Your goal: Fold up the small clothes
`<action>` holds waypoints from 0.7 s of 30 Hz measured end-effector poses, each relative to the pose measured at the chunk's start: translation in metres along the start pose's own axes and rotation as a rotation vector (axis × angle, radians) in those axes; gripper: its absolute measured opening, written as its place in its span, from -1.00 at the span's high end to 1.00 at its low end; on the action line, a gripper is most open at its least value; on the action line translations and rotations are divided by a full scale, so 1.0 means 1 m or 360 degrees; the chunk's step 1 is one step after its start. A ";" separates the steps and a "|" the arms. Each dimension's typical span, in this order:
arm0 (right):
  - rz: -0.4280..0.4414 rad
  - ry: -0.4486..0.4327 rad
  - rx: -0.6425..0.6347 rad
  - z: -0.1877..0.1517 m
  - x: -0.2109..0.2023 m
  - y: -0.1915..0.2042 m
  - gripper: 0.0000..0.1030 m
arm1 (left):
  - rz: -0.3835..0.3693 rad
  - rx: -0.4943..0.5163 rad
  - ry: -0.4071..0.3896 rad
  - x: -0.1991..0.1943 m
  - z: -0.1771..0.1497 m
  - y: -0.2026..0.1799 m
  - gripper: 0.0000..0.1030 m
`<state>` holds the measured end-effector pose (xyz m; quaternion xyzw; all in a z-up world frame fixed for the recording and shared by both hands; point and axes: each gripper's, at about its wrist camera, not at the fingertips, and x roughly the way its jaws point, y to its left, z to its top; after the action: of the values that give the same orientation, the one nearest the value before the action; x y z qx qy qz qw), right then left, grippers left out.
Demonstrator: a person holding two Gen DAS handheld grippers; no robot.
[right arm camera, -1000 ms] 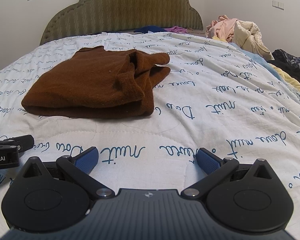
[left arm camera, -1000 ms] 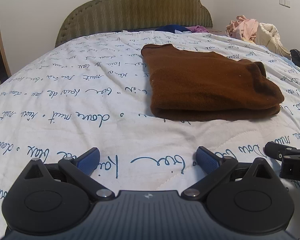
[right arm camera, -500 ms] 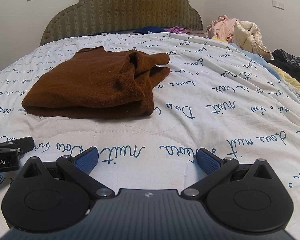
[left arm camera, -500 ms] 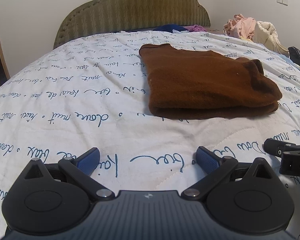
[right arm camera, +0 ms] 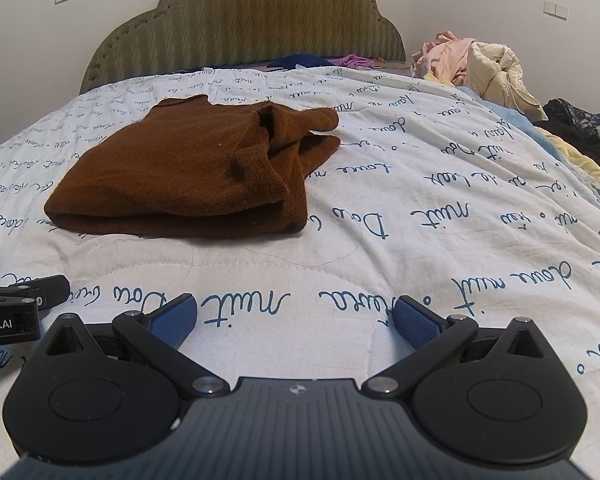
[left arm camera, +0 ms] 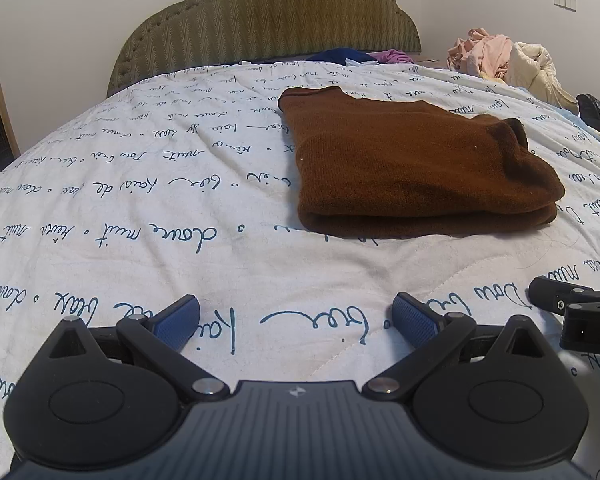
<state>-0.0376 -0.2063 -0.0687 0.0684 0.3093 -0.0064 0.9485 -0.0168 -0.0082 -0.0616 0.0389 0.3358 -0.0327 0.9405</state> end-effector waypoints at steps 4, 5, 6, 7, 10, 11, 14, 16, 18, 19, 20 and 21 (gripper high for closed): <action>0.0001 -0.0001 0.0001 0.000 0.000 0.000 -1.00 | -0.0001 -0.0001 0.0000 0.000 0.000 0.000 -1.00; 0.0001 0.0000 0.0001 0.000 0.000 0.000 -1.00 | -0.0001 -0.0001 0.0000 0.000 0.000 0.000 -1.00; 0.0002 -0.0001 0.0002 0.000 0.000 0.000 -1.00 | 0.0000 0.0000 0.0000 0.000 0.000 0.000 -1.00; 0.0001 -0.0001 0.0002 0.000 -0.001 0.000 -1.00 | 0.0000 -0.0001 0.0000 0.000 0.000 0.000 -1.00; 0.0001 -0.0001 0.0001 0.000 -0.001 0.000 -1.00 | 0.0000 -0.0001 0.0000 0.000 0.000 0.000 -1.00; 0.0001 -0.0002 0.0001 0.000 -0.001 0.000 -1.00 | 0.0000 -0.0001 0.0000 0.000 0.000 0.000 -1.00; 0.0001 -0.0002 0.0002 0.000 -0.001 0.000 -1.00 | 0.0000 -0.0001 -0.0001 0.000 0.000 0.000 -1.00; 0.0000 -0.0002 0.0001 0.000 -0.001 0.000 -1.00 | 0.0000 -0.0001 -0.0001 0.000 0.000 0.000 -1.00; 0.0000 -0.0003 0.0000 0.000 -0.001 0.000 -1.00 | 0.0000 0.0000 -0.0001 0.000 0.000 0.000 -1.00; 0.0001 -0.0005 0.0002 0.000 -0.001 0.000 -1.00 | 0.0000 0.0000 -0.0001 0.000 0.000 0.000 -1.00; 0.0001 -0.0012 0.0005 -0.001 -0.002 0.000 -1.00 | 0.0001 0.0000 -0.0001 0.000 0.000 0.000 -1.00; 0.0003 -0.0021 0.0007 -0.001 -0.003 0.000 -1.00 | 0.0000 0.0000 -0.0001 0.000 0.000 0.000 -1.00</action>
<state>-0.0403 -0.2067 -0.0674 0.0708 0.3031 -0.0067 0.9503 -0.0166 -0.0083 -0.0618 0.0390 0.3356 -0.0326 0.9406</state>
